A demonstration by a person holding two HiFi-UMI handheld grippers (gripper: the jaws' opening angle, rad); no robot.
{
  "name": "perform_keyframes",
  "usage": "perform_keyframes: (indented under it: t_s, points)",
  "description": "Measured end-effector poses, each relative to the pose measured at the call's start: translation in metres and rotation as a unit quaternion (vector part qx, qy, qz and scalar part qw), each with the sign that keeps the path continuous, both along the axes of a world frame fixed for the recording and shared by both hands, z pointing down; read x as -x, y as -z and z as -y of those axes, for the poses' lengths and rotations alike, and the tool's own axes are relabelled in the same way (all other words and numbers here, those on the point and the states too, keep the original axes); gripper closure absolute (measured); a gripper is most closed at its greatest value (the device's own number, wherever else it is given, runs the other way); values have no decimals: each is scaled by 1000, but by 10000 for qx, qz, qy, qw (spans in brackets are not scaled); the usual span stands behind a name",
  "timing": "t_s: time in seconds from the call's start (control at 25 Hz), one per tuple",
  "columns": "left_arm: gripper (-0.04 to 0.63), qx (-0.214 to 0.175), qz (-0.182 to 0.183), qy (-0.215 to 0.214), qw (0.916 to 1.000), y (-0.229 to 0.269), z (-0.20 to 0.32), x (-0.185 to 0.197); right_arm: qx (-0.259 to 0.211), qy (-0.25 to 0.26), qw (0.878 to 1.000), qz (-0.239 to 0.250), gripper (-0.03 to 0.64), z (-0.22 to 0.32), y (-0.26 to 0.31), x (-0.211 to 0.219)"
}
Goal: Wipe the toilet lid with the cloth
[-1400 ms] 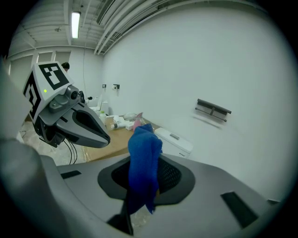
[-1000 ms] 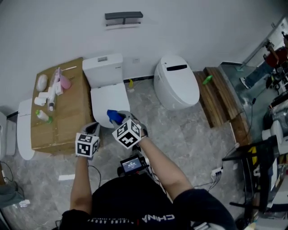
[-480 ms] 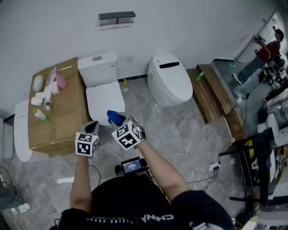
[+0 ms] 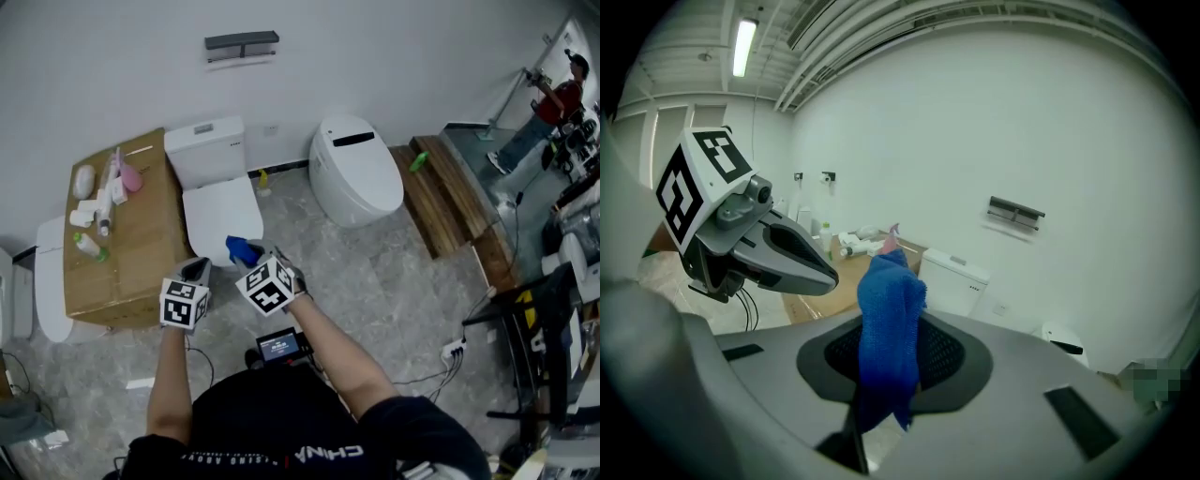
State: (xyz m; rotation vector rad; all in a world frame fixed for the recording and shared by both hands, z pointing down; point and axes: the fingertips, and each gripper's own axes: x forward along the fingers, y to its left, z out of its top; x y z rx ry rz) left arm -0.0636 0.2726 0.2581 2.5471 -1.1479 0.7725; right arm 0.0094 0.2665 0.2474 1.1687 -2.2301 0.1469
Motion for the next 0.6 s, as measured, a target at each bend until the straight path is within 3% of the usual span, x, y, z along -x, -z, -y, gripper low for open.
perform_keyframes:
  t_s: [0.6]
  points:
    - [584,-46,172,-196,9997,-6,-17,-3,42,78,10000,-3,526,-15,-5,7]
